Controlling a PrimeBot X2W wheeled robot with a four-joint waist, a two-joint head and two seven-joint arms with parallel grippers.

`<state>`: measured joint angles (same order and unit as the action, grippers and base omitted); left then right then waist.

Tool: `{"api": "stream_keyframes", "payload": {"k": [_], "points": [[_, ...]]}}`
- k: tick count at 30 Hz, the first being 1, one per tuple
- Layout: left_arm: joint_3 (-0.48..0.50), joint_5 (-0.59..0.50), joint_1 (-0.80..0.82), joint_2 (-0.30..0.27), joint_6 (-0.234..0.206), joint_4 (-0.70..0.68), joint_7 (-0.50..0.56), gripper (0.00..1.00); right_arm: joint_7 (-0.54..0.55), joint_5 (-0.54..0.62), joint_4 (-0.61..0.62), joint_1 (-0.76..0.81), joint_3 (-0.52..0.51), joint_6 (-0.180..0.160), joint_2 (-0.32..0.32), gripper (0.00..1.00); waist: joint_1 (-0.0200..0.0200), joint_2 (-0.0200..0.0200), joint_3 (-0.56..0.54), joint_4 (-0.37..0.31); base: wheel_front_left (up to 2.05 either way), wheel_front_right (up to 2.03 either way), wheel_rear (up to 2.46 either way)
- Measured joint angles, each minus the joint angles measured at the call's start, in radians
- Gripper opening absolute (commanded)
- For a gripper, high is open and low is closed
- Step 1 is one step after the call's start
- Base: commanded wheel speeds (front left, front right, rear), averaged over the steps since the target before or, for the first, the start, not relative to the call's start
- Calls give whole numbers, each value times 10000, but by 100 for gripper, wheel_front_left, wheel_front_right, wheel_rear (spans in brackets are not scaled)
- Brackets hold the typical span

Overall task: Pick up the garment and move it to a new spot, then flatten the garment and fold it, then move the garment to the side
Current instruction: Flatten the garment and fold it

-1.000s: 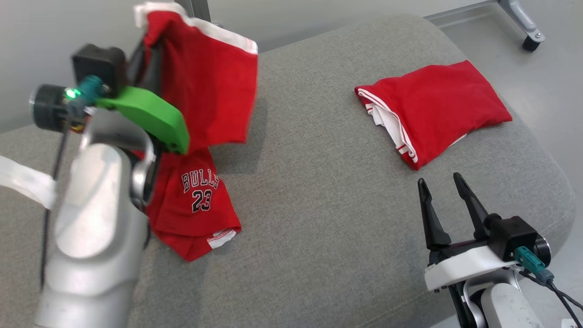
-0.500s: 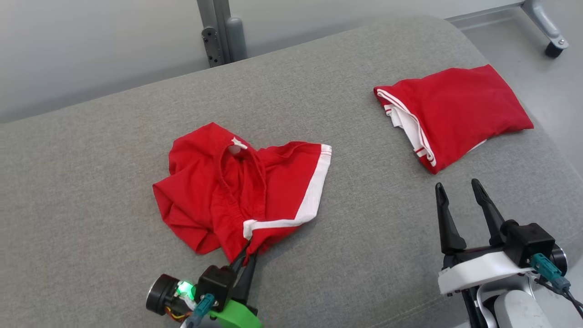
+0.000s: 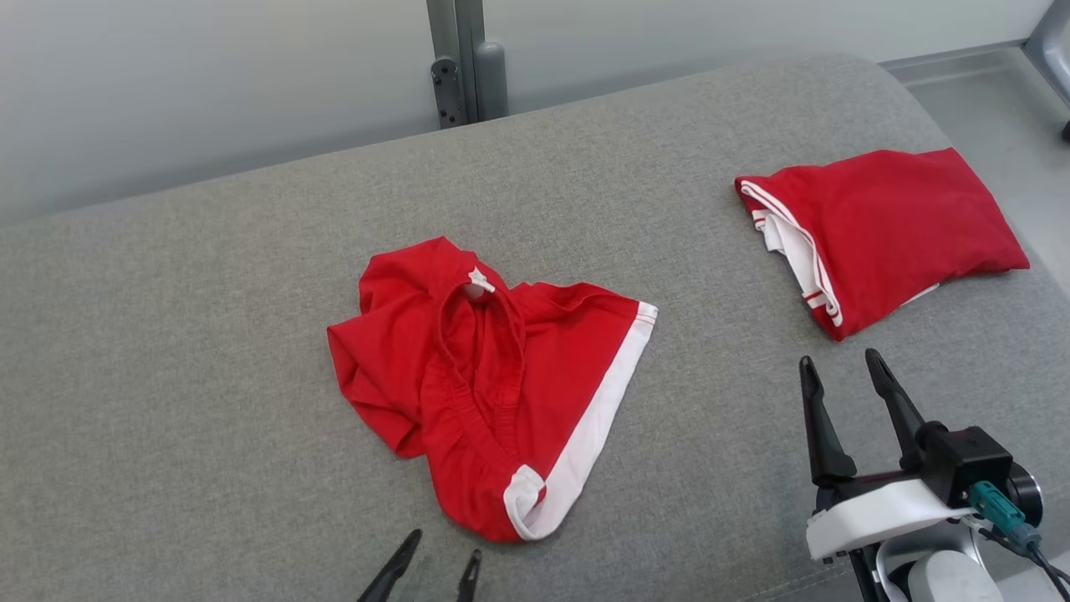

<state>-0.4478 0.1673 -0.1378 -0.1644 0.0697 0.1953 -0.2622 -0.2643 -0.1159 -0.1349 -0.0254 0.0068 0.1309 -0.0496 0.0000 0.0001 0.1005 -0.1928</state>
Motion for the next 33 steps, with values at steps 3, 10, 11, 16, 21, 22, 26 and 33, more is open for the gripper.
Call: {"api": "stream_keyframes", "payload": {"k": [3,10,11,16,21,22,26,33], "points": [[708,173,-776,-10,-301,-621,-2,100,0,86,0,186,-161,0,-4,100,0,0,-252,-4,0,0,0],[1639,105,-1112,311,-374,-1672,-17,100,0,226,36,465,-299,0,-63,100,0,0,-824,119,0,0,0],[1563,58,-1058,359,-290,-1678,-17,100,0,242,36,465,-259,0,-71,100,0,0,-886,149,0,0,0],[1060,-330,-269,508,40,-1668,-19,100,0,251,54,407,-102,0,-73,100,0,0,-1141,194,0,0,0],[-155,-251,1100,146,529,-853,1417,100,0,251,-23,337,184,0,-77,100,-1,0,-1192,74,0,0,0],[-407,-221,1476,-27,543,-754,1910,100,0,249,-25,280,249,0,-77,100,0,0,-1179,21,0,0,0],[-1597,249,3014,-537,593,-512,4123,100,0,150,38,-1,339,0,-75,100,-1,0,-1060,-310,0,0,0],[-3254,1522,4937,-1106,619,12,6828,100,0,-125,-44,16,385,0,-23,100,0,0,-660,-942,0,0,0]]}}
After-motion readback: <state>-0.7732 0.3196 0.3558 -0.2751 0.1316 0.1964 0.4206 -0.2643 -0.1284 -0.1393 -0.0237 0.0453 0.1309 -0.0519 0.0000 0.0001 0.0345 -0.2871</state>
